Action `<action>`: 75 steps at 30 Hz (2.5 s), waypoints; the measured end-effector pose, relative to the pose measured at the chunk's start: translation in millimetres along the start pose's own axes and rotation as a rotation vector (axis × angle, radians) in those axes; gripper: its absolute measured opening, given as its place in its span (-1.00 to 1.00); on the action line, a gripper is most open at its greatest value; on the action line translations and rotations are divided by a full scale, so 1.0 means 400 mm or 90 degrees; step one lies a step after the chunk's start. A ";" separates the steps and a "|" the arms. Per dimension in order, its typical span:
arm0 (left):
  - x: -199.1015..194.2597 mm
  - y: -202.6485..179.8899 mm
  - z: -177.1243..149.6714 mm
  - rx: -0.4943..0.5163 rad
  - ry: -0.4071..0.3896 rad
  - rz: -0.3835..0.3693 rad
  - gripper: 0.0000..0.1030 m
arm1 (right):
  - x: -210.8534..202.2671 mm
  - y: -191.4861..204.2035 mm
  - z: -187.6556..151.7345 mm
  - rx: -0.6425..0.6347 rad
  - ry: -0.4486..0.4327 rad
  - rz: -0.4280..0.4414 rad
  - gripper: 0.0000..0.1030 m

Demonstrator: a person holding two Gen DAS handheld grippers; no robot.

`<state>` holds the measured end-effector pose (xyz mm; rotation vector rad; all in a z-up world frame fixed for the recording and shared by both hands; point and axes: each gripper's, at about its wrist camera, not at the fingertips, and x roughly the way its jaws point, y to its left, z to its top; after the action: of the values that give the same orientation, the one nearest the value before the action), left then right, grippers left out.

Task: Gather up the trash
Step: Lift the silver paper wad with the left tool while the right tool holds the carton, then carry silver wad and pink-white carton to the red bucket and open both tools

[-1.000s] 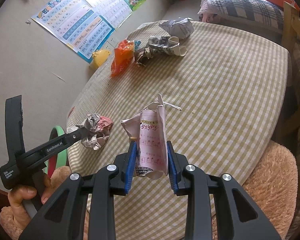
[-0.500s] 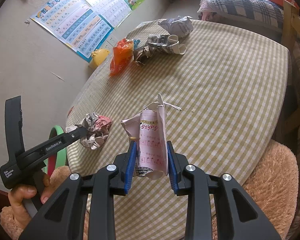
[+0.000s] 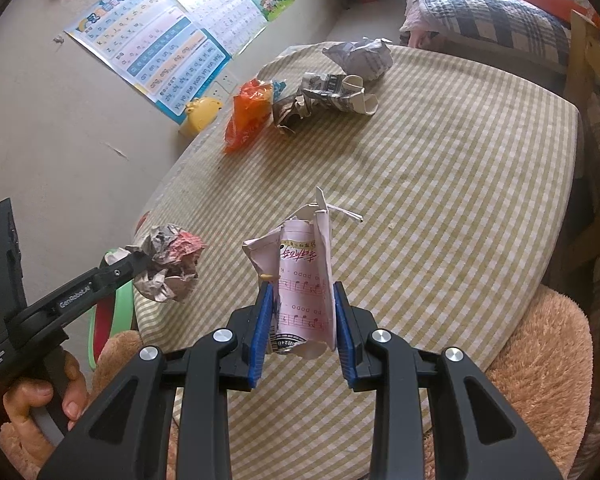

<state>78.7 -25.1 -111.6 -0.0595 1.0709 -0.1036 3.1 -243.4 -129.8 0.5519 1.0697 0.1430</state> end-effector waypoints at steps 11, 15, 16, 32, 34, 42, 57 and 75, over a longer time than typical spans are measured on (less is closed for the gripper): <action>-0.021 0.032 -0.008 -0.016 -0.014 -0.007 -0.54 | 0.002 0.035 0.000 -0.029 0.002 -0.007 -0.44; -0.025 0.050 -0.013 -0.027 -0.017 -0.013 -0.54 | 0.004 0.053 -0.003 -0.042 0.004 -0.011 -0.44; -0.027 0.057 -0.014 -0.032 -0.018 -0.014 -0.54 | 0.005 0.058 -0.004 -0.046 0.005 -0.012 -0.44; -0.091 0.151 -0.027 -0.070 -0.069 -0.021 -0.54 | 0.015 0.193 -0.021 -0.150 0.003 -0.042 -0.44; -0.101 0.164 -0.026 -0.072 -0.079 -0.014 -0.54 | 0.011 0.216 -0.018 -0.166 -0.005 -0.046 -0.44; -0.154 0.262 -0.033 -0.106 -0.123 0.010 -0.54 | 0.007 0.341 -0.003 -0.247 -0.031 -0.044 -0.44; -0.179 0.551 -0.125 -0.258 -0.115 0.072 -0.54 | 0.104 0.538 -0.060 -0.351 0.020 0.003 -0.44; -0.128 0.698 -0.161 -0.331 -0.083 0.106 -0.54 | 0.227 0.721 -0.078 -0.374 0.077 0.098 -0.43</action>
<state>13.4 258.2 -125.2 -0.4401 0.9457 0.3273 63.5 48.3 -70.4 0.0932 1.0389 0.6100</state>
